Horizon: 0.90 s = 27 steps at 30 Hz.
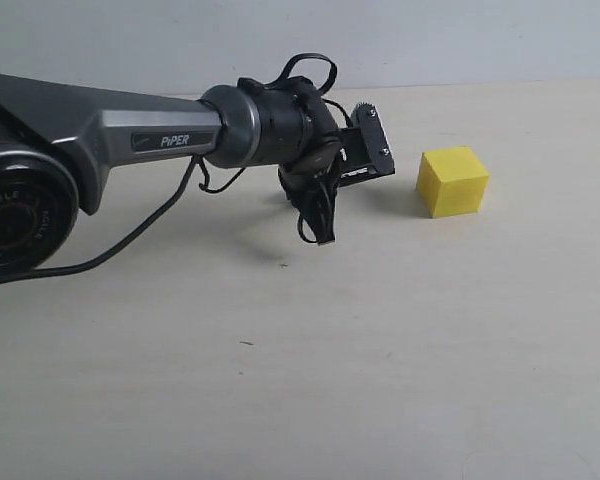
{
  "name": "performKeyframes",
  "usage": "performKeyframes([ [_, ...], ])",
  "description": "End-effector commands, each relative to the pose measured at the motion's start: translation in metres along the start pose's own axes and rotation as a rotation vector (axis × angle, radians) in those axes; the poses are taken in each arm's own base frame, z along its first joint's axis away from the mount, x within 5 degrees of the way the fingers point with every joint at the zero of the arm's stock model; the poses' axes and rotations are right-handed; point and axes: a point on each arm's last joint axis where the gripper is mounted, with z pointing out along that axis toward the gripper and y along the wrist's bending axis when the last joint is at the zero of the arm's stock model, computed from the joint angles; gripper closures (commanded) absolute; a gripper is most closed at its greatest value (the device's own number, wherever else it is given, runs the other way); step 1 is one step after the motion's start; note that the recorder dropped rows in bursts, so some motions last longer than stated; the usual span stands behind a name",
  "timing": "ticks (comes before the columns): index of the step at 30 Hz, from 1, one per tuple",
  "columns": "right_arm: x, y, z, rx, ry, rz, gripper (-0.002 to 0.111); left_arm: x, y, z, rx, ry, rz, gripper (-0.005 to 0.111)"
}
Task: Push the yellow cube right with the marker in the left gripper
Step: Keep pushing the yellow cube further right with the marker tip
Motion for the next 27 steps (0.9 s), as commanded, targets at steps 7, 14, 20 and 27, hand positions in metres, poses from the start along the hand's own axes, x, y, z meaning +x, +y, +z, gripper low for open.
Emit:
performKeyframes([
  [7,0.0,0.0,0.0,0.003,-0.014,0.0,0.108,-0.029,-0.02,0.0,-0.004,-0.097,0.017,0.107],
  [14,0.0,0.0,0.0,0.003,-0.014,0.0,0.108,-0.017,-0.008,-0.01,-0.013,0.044,-0.002,0.107],
  [20,0.0,0.0,0.0,0.003,-0.014,0.0,0.108,-0.02,-0.011,-0.016,-0.003,0.062,0.005,0.107],
  [27,0.0,0.0,0.0,0.003,-0.014,0.0,0.108,-0.043,-0.041,-0.026,0.007,0.008,0.078,0.107],
])
